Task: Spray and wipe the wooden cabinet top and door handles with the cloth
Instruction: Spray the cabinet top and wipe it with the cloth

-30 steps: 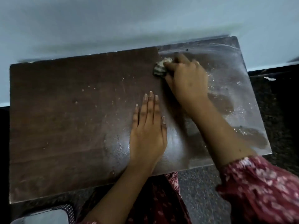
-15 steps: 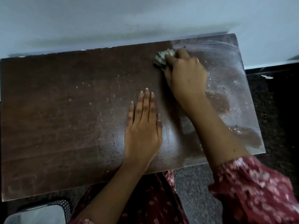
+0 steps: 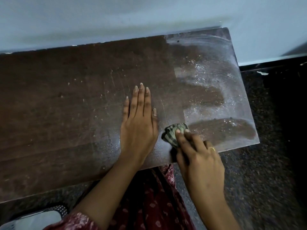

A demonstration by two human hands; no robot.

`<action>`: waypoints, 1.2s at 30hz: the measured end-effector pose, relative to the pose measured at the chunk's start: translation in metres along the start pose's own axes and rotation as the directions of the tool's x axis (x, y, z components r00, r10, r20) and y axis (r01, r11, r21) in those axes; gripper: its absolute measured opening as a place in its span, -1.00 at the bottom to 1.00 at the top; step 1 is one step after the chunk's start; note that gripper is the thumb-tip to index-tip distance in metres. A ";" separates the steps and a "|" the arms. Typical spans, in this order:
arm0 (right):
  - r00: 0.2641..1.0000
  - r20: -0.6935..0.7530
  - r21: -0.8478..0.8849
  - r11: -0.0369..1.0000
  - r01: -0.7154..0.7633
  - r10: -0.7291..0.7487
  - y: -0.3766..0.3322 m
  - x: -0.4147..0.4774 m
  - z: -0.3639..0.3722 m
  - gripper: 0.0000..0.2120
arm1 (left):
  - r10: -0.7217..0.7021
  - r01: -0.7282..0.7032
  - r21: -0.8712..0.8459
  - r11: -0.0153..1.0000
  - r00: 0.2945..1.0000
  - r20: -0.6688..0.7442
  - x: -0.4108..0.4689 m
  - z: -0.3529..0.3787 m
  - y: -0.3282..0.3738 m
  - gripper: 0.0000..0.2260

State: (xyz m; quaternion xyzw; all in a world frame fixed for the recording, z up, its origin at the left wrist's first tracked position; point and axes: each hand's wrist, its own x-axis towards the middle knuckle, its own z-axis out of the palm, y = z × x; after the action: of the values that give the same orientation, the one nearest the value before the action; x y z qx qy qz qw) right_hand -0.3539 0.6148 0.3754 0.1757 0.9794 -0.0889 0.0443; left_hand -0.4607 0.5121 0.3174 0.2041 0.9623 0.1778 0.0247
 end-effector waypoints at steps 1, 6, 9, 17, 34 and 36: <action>1.000 0.002 0.008 1.000 -0.005 0.005 0.001 -0.007 0.000 -0.64 | 0.000 0.000 -0.009 1.000 1.000 -0.005 0.000 0.000 0.000 -0.53; 1.000 -0.006 0.037 0.999 -0.007 0.008 0.013 -0.033 -0.001 -0.62 | 0.056 -0.056 -0.096 0.994 0.998 -0.002 -0.010 -0.005 0.003 -0.53; 1.000 -0.019 0.027 1.000 -0.004 0.005 0.022 -0.035 -0.001 -0.64 | 0.119 -0.109 -0.132 0.985 0.990 0.077 -0.026 -0.003 0.017 -0.50; 0.995 -0.088 0.012 0.998 0.055 -0.054 0.029 0.001 0.004 -0.64 | 0.150 -0.153 0.011 0.988 0.978 0.146 -0.036 0.005 0.028 -0.49; 0.966 -0.196 -0.022 0.985 0.169 -0.170 -0.008 0.211 -0.009 -0.67 | 0.103 -0.106 0.006 0.994 0.981 0.166 -0.034 0.004 0.031 -0.49; 0.966 -0.208 -0.022 0.988 0.151 -0.153 -0.012 0.234 -0.010 -0.69 | 0.101 -0.104 0.007 0.995 0.981 0.167 -0.034 0.004 0.032 -0.49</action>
State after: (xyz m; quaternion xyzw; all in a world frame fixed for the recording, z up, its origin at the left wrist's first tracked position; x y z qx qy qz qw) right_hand -0.5775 0.6842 0.3599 0.1083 0.9895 -0.0700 -0.0652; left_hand -0.4170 0.5270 0.3237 0.2678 0.9465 0.1537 0.0941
